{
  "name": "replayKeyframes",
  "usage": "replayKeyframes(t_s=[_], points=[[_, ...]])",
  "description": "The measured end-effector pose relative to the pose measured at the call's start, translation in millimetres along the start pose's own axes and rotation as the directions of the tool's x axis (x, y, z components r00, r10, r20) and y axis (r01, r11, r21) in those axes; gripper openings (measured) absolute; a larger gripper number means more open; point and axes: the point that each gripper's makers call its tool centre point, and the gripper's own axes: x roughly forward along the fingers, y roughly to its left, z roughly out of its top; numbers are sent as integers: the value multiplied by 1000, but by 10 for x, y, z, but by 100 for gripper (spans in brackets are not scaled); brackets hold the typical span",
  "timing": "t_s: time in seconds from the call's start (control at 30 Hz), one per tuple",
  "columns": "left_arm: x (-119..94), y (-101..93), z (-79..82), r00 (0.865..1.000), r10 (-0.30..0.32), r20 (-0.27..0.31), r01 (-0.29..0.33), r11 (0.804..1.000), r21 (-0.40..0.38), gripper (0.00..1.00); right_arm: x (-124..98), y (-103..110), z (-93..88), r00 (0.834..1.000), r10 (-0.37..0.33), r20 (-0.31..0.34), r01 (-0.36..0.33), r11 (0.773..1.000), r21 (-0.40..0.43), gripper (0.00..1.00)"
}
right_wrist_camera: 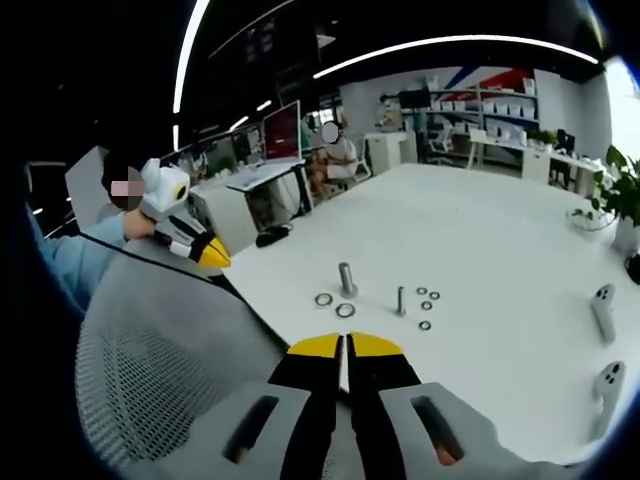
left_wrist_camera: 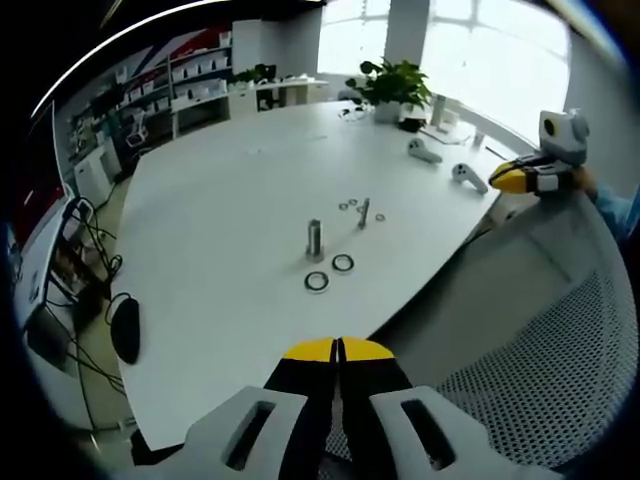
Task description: Place the washer onto the threaded stud by aligning its center hole with the stud, sliding it down to the base, and recovering from edge contact or off-axis alignment until the washer reaches the visible bottom stop.
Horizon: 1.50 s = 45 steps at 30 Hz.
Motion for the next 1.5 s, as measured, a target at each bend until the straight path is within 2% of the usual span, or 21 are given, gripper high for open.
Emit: replayKeyframes(t_s=[0.17, 0.37, 0.63, 0.7, 0.77, 0.93, 1.0, 1.03, 1.07, 1.1, 1.13, 1.17, 1.2, 1.27, 1.37, 1.47, 1.5], points=[[-3, 2, 11, 1000, 1, 7, -1, 1000, -2, 0, -1, 9, 21, 1000, 4, 11, -4, 1000, 19, 4], [-6, 2, 18, 1000, 2, 12, -2, 1000, -1, 0, -12, 53, 81, 999, 27, 44, -31, 996, 88, 3], [-11, 13, 9, 1000, 6, 4, -6, 1000, 5, 0, 5, 66, 24, 999, 33, 13, -33, 999, 40, 3], [-33, 44, 92, 998, 27, 50, -29, 999, 30, 0, 0, 62, 28, 999, 32, 16, -33, 999, 38, 3], [-56, 39, 113, 998, 25, 63, -26, 1000, 12, 0, -2, 57, 23, 999, 31, 15, -32, 999, 39, 3], [-45, 31, 100, 999, 17, 42, -19, 999, 46, 0, 0, 51, 8, 1000, 30, 6, -30, 999, 20, 3], [-40, 11, 102, 1000, 12, 21, -14, 996, 85, 0, -2, 45, 6, 1000, 29, 7, -29, 999, 17, 4], [-36, -19, 58, 1000, -9, -26, 12, 994, 112, 0, -3, 41, 3, 1000, 28, 6, -28, 999, 16, 4], [-36, -102, -19, 995, -54, -89, 62, 994, 85, 0, -4, 38, 2, 1000, 27, 6, -27, 1000, 16, 4], [-52, -174, -81, 983, -98, -157, 113, 990, 87, 0, -5, 37, 3, 1000, 27, 7, -27, 1000, 16, 4], [-28, -132, 12, 987, -59, -149, 84, 982, 170, 0, -4, 36, 6, 1000, 27, 9, -27, 1000, 12, 4], [-10, -134, 155, 993, -43, -111, 74, 953, 293, 0, -4, 36, 6, 1000, 26, 9, -27, 1000, 11, 4], [-14, -175, 182, 991, -61, -122, 97, 942, 322, 0, -5, 37, 7, 1000, 27, 10, -27, 1000, 11, 4], [1, -233, 272, 985, -91, -144, 133, 939, 318, 0, -5, 38, 9, 1000, 27, 12, -27, 1000, 10, 4], [52, -214, 375, 983, -95, -158, 152, 903, 401, 0, -5, 37, 13, 1000, 27, 14, -27, 1000, 7, 4], [112, -187, 333, 961, -103, -257, 207, 882, 423, 0, -6, 40, 12, 999, 29, 14, -30, 1000, 4, 4], [139, -171, 347, 959, -99, -265, 213, 870, 445, 0, -7, 40, 12, 999, 29, 14, -29, 1000, 3, 4]])
